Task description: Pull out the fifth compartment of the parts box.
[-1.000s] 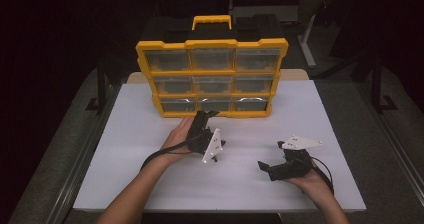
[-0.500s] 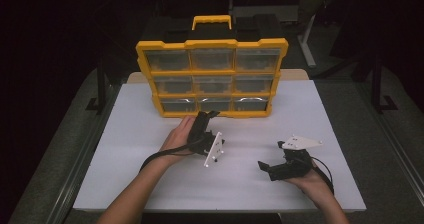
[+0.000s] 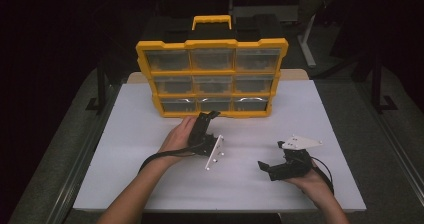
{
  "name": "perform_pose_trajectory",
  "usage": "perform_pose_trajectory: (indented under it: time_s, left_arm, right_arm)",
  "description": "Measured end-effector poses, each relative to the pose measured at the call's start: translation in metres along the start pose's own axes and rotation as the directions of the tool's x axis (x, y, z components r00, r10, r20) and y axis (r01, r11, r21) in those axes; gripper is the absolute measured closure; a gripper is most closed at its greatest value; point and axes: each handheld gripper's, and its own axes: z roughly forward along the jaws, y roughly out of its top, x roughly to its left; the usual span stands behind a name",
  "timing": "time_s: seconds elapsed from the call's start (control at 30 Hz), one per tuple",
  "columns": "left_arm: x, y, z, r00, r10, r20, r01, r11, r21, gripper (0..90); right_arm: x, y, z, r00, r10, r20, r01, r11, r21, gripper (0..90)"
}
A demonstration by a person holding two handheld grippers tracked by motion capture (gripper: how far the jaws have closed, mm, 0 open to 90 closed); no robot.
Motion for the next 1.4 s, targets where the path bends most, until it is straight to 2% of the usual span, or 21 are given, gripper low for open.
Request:
perform_pose_trajectory:
  time_s: [0.47, 0.9, 1.0, 1.4]
  left_arm:
    - [-0.0029, 0.0000, 0.0005, 0.9965, 0.079, -0.027, -0.078, 0.9968, 0.016, 0.2]
    - [-0.0061, -0.0008, 0.0018, 0.9893, 0.134, -0.057, -0.133, 0.9908, 0.027, 0.2]
    - [-0.0076, -0.0017, 0.0023, 0.9857, 0.157, -0.061, -0.155, 0.9873, 0.035, 0.2]
    - [-0.0064, -0.0044, 0.0028, 0.9844, 0.159, -0.075, -0.156, 0.9865, 0.050, 0.2]
  right_arm:
    - [-0.0002, 0.0001, -0.0001, 1.0000, -0.001, 0.000, 0.001, 1.000, 0.002, 0.0]
    - [-0.0001, -0.0001, 0.0002, 1.0000, 0.001, 0.001, -0.001, 1.000, -0.002, 0.0]
    - [0.0001, 0.0001, 0.0002, 1.0000, 0.005, 0.000, -0.005, 1.000, -0.001, 0.0]
    - [-0.0002, 0.0000, 0.0008, 1.0000, 0.001, -0.002, -0.001, 1.000, -0.002, 0.0]
